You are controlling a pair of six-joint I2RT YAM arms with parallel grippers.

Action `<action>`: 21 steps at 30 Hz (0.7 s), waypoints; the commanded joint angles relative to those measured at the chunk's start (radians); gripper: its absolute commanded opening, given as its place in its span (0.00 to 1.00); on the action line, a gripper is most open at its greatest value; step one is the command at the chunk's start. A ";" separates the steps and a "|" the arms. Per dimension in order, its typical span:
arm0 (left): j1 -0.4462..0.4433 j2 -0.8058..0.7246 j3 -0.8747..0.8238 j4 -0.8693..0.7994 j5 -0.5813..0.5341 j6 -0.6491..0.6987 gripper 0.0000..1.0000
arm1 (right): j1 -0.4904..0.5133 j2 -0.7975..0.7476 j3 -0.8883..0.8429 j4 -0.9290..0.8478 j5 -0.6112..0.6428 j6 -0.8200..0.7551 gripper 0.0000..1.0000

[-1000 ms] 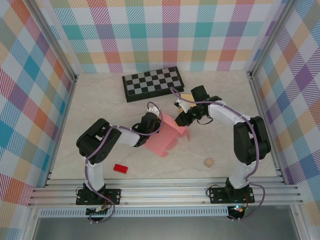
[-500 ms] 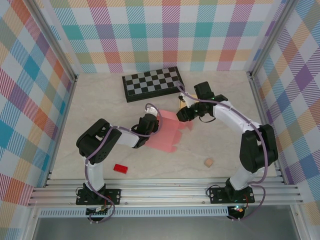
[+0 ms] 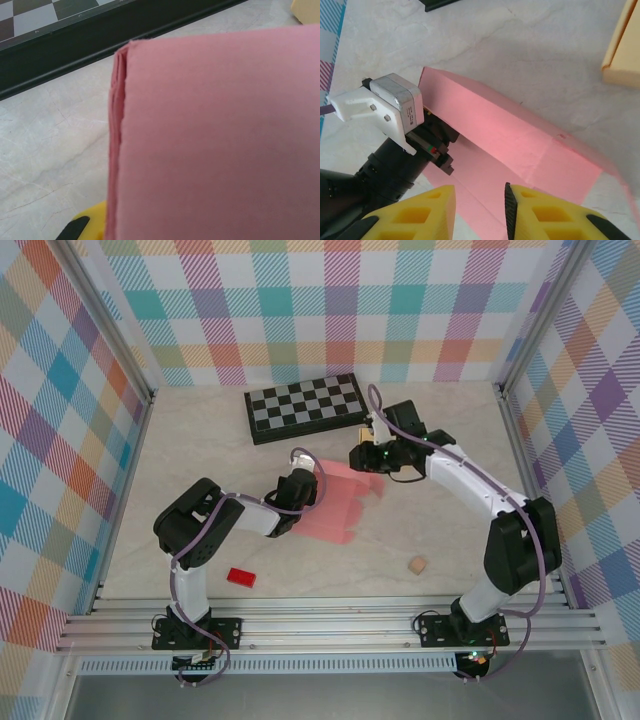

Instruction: Fold the paper box

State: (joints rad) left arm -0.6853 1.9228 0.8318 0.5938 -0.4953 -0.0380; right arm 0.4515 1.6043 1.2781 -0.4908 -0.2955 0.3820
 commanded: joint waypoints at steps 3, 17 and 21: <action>-0.007 0.036 -0.002 -0.162 -0.006 -0.002 0.08 | 0.009 0.041 -0.051 0.108 -0.011 0.159 0.32; -0.008 0.067 0.004 -0.170 -0.005 -0.007 0.03 | 0.009 0.116 -0.082 0.131 0.099 0.190 0.38; -0.008 0.072 0.010 -0.172 -0.007 -0.009 0.03 | 0.009 0.130 -0.095 0.155 0.087 0.204 0.41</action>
State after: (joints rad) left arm -0.6861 1.9347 0.8539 0.5713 -0.5041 -0.0460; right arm 0.4603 1.7126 1.2037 -0.3714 -0.2092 0.5629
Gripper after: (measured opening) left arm 0.084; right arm 0.404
